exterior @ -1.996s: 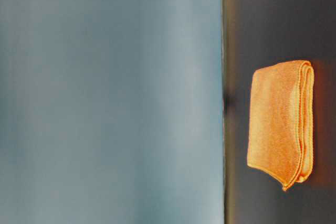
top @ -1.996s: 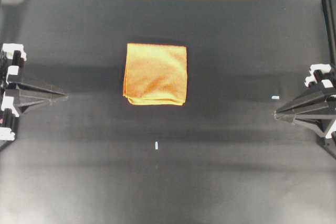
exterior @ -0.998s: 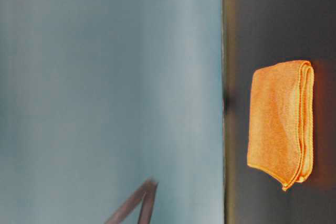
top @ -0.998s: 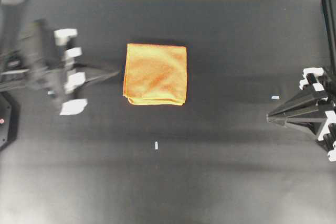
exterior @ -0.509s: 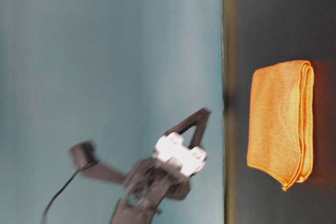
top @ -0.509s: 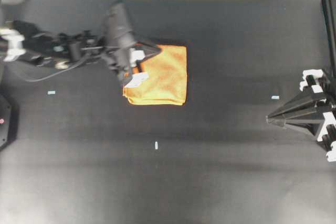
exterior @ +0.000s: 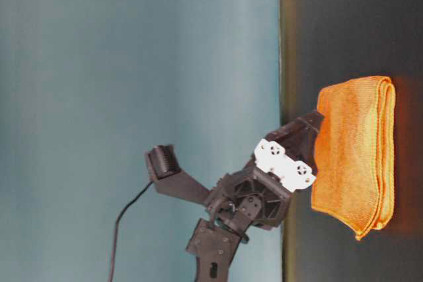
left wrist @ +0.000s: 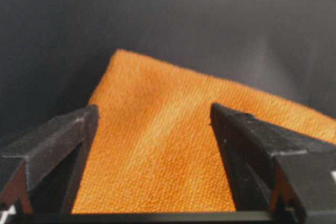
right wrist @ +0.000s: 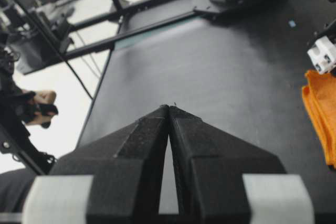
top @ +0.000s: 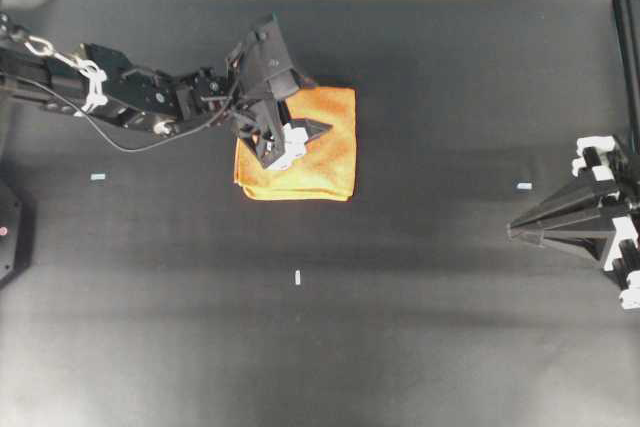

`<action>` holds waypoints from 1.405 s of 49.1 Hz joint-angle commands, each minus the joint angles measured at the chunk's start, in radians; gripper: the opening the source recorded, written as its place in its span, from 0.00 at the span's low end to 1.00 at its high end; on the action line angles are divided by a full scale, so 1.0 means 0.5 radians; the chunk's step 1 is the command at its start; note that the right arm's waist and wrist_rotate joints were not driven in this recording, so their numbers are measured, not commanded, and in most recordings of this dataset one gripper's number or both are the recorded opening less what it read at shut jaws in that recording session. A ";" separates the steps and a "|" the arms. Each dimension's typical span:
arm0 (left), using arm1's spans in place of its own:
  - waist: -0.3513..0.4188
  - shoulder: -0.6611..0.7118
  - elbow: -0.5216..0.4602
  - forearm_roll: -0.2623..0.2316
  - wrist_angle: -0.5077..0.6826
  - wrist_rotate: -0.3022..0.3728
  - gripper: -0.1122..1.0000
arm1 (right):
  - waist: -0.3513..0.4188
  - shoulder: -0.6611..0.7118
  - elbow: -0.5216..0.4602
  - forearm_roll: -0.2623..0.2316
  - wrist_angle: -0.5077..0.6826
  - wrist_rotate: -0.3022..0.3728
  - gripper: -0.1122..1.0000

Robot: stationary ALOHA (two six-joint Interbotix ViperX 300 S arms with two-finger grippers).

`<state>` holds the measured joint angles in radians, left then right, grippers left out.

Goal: Push an orange cloth with the left arm to wipe the desk.
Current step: 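Lower the left gripper onto the top of the orange cloth, then push the orange cloth with the left gripper toward the near-left table corner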

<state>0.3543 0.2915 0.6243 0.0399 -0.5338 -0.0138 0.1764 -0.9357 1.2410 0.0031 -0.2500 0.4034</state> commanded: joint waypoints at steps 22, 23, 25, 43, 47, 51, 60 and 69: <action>-0.021 0.028 0.101 0.009 0.261 -0.003 0.83 | 0.003 0.009 0.012 0.015 -0.006 0.000 0.14; -0.028 0.018 0.110 0.009 0.261 -0.003 0.83 | 0.000 0.009 0.012 0.015 -0.006 0.003 0.14; -0.043 -0.003 0.135 0.009 0.252 -0.003 0.83 | 0.003 0.003 0.015 0.015 -0.006 0.003 0.14; -0.288 -0.199 0.331 0.009 0.193 -0.006 0.83 | 0.003 -0.046 0.037 0.015 0.006 0.000 0.14; -0.316 -0.212 0.377 0.009 0.190 -0.021 0.83 | 0.003 -0.055 0.037 0.015 0.006 0.003 0.14; -0.359 -0.224 0.430 0.009 0.190 -0.055 0.83 | 0.003 -0.061 0.043 0.018 0.006 0.000 0.14; -0.488 -0.273 0.558 0.009 0.175 -0.107 0.83 | 0.003 -0.077 0.058 0.021 0.015 0.003 0.14; -0.678 -0.334 0.641 0.009 0.114 -0.184 0.83 | 0.003 -0.095 0.061 0.021 0.015 0.003 0.14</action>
<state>0.0675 0.1473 0.9373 0.0399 -0.4587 -0.0890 0.1779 -0.9848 1.2778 0.0107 -0.2378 0.4050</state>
